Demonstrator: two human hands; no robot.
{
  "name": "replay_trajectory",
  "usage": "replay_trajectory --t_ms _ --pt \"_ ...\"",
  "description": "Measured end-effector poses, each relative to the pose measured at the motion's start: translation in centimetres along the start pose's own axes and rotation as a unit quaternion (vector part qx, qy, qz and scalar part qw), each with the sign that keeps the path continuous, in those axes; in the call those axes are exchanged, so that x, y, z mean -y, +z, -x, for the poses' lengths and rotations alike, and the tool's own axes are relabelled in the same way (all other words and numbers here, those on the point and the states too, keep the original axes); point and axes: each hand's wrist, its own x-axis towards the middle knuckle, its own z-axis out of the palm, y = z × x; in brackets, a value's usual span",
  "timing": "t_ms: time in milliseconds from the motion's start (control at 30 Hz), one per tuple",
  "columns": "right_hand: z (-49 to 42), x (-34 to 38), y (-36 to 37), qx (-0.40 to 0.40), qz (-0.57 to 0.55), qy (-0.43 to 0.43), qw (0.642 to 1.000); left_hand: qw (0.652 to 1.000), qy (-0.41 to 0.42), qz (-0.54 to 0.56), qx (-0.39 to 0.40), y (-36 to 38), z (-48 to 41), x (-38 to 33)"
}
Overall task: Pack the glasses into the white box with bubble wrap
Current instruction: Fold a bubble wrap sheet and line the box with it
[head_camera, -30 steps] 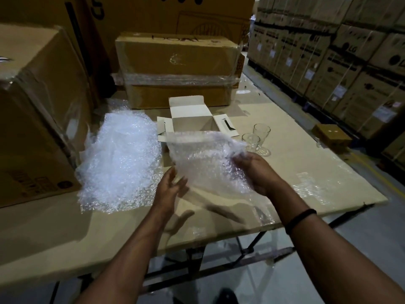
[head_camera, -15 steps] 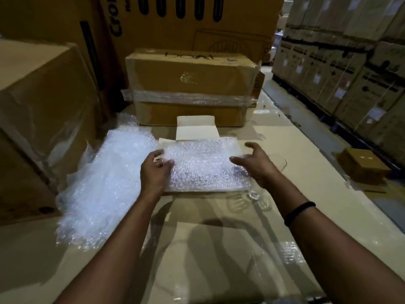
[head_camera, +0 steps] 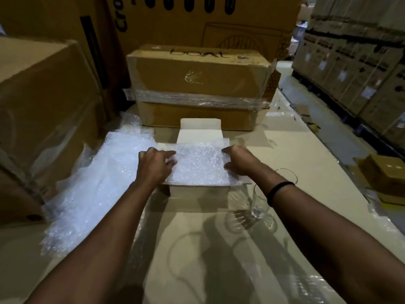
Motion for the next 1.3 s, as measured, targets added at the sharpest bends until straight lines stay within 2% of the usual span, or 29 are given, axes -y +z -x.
replay_trajectory --t_ms 100,233,300,367,433,467,533,667,867,967,1067,1300 --pt "-0.5 -0.2 0.2 0.035 0.094 -0.036 0.994 0.995 0.029 -0.051 0.084 -0.3 -0.6 0.6" --pt "-0.8 0.3 -0.1 0.006 0.27 -0.108 0.957 0.972 0.067 -0.166 0.15 -0.1 -1.4 0.2" --pt "-1.0 0.4 -0.2 0.002 0.291 -0.112 0.95 0.969 0.061 -0.189 0.148 0.1 -1.5 -0.1" --pt "-0.9 0.1 -0.7 -0.019 0.26 -0.119 0.958 0.979 0.068 -0.151 0.116 0.1 -1.4 0.1" --pt "-0.5 -0.4 -1.7 -0.035 0.235 -0.137 0.962 0.986 0.11 -0.099 0.073 -0.3 -1.3 0.7" --pt "-0.4 -0.5 -2.2 -0.023 0.244 -0.15 0.958 0.984 0.132 -0.089 0.074 -0.5 -1.4 0.9" --pt "-0.6 -0.2 -2.6 0.043 0.291 -0.168 0.941 0.97 0.166 -0.115 0.134 -0.7 -2.0 1.0" --pt "-2.2 1.5 -0.8 0.148 0.37 -0.161 0.903 0.922 0.156 -0.238 0.262 0.3 -3.5 -0.8" --pt "-4.1 1.3 3.1 0.179 0.421 -0.166 0.873 0.882 0.144 -0.343 0.289 2.5 -3.6 -2.0" --pt "-4.7 1.3 3.0 0.192 0.403 -0.158 0.881 0.891 0.161 -0.32 0.281 2.1 -4.2 -1.9" --pt "-5.2 2.0 2.0 0.153 0.359 -0.173 0.904 0.905 0.188 -0.283 0.255 2.0 -4.8 -1.9" --pt "-6.1 3.1 6.3 0.161 0.333 -0.131 0.92 0.857 0.167 -0.367 0.32 5.0 -4.8 -3.2"
